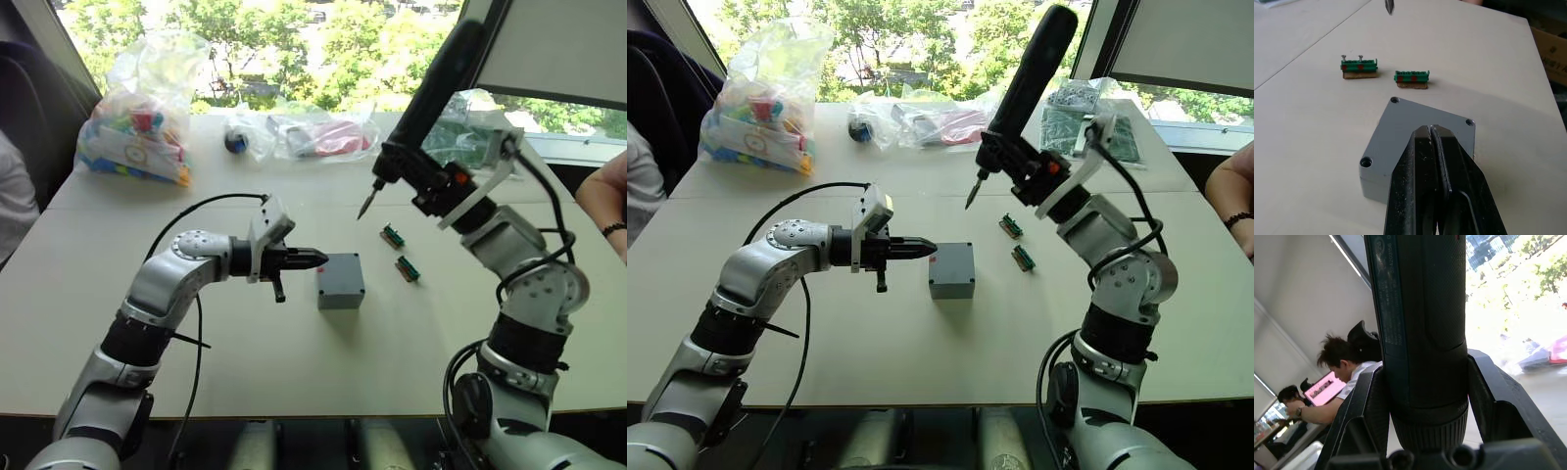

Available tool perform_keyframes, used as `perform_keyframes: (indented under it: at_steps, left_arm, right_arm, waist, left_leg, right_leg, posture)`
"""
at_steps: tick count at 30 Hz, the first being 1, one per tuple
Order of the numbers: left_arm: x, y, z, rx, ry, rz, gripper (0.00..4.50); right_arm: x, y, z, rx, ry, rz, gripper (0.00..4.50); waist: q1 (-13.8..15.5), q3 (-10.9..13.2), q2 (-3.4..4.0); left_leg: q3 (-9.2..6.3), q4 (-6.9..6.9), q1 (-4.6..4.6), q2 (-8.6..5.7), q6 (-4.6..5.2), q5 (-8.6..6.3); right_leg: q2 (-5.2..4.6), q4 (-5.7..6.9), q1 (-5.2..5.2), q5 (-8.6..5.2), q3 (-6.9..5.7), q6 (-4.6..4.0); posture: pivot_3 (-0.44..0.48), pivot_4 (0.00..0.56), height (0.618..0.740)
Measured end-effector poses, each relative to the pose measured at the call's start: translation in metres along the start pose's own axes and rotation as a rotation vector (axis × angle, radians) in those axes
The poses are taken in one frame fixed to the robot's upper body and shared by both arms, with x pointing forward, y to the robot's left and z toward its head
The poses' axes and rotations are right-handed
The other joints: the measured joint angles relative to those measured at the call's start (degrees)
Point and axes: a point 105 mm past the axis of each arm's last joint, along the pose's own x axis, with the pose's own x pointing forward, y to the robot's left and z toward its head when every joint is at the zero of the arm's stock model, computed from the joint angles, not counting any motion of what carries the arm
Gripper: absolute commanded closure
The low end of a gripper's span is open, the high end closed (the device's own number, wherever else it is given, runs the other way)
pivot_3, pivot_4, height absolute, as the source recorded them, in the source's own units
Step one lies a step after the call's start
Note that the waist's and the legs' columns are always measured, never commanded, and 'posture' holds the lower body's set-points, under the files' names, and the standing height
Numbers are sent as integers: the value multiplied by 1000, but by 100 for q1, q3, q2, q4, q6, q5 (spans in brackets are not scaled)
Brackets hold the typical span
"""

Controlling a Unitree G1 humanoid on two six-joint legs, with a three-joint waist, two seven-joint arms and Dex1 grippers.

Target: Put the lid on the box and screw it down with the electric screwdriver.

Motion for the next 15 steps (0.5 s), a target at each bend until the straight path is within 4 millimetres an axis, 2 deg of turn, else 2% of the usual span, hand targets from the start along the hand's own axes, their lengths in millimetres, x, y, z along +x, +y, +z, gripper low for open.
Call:
perform_keyframes:
  at_steps: [2,6,15]
  left_arm:
    - [4,1,-5,10,17,0,4500]
    - [13,4,-14,6,35,5,4500]
    - [16,6,-15,47,49,15,4500]
  right_arm:
    - [1,2,-9,-6,32,6,2717]
    - [3,8,-8,-70,21,29,2717]
    - [2,-8,-28,-160,70,-27,2717]
  waist:
    - [-37,0,0]
    - [-61,0,0]
    - [-78,0,-1]
  left_leg:
    - [-3,-1,-1,1,0,0]
    - [-3,-1,-1,1,0,0]
    - [-3,-1,-1,1,0,0]
  right_leg:
    - [2,1,-1,0,-1,0]
    - [2,0,-1,0,-1,0]
    - [1,0,-1,0,0,0]
  posture:
    - [0,150,740]
    - [0,150,740]
    - [0,150,740]
